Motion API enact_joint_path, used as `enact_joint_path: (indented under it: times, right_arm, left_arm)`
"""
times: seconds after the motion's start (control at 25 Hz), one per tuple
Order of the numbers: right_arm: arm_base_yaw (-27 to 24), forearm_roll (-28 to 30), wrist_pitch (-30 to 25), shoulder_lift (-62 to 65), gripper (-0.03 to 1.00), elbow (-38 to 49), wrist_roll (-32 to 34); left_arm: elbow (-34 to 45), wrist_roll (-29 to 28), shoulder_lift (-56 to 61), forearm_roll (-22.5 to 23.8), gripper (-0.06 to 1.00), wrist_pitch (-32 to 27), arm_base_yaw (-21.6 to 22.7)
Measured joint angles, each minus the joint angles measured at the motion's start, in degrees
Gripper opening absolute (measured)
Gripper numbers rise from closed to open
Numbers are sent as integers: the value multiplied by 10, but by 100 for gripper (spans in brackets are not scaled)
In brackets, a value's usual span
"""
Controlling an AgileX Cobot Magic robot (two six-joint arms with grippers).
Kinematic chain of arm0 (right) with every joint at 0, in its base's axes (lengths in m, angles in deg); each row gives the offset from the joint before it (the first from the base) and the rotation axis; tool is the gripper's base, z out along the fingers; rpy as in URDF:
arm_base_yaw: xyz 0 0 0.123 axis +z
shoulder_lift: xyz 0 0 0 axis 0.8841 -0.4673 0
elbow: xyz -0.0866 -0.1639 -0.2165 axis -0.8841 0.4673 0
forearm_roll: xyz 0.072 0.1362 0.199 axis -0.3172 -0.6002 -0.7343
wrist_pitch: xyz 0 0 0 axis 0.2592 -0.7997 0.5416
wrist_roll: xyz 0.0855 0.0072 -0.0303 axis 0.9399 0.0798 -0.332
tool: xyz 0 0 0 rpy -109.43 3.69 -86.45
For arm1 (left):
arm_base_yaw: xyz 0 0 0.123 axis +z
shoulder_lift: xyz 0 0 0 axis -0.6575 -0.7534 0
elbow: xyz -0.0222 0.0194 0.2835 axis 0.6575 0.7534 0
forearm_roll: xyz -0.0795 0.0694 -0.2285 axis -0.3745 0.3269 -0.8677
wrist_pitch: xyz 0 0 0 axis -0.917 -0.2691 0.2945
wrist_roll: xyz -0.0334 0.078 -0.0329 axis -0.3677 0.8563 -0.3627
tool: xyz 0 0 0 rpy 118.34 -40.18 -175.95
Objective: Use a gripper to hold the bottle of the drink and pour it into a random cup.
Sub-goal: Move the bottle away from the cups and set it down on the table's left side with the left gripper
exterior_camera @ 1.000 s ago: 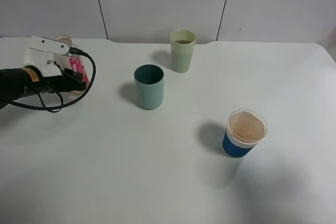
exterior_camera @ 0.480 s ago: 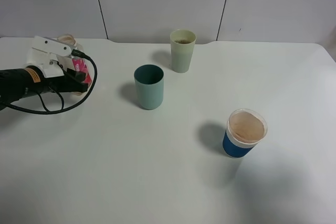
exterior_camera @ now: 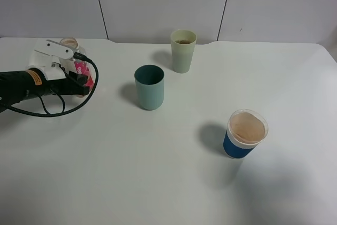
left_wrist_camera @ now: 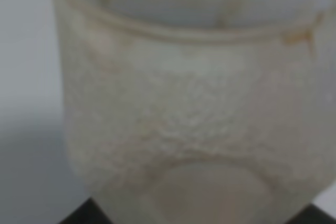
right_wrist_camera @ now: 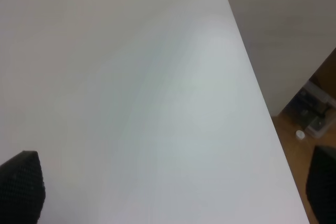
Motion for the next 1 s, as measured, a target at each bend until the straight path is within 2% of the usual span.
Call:
enact_joint_path:
  times: [0.28,0.36,0.44,0.56,0.68,1.0]
  right_arm:
    - [0,0,0,0,99,0,0]
    - [0,0,0,0,99,0,0]
    - [0,0,0,0,99,0,0]
    - [0,0,0,0,99,0,0]
    - [0,0,0,0,99,0,0]
    - [0,0,0,0,99,0,0]
  left_arm:
    - [0,0,0,0,33,0,0]
    - [0,5,0,0,45,0,0]
    - [0,12,0,0,67,2,0]
    - [0,17,0,0,93,5,0]
    - [0,17,0,0,98,5,0]
    - [0,18,7,-1,98,-4,0]
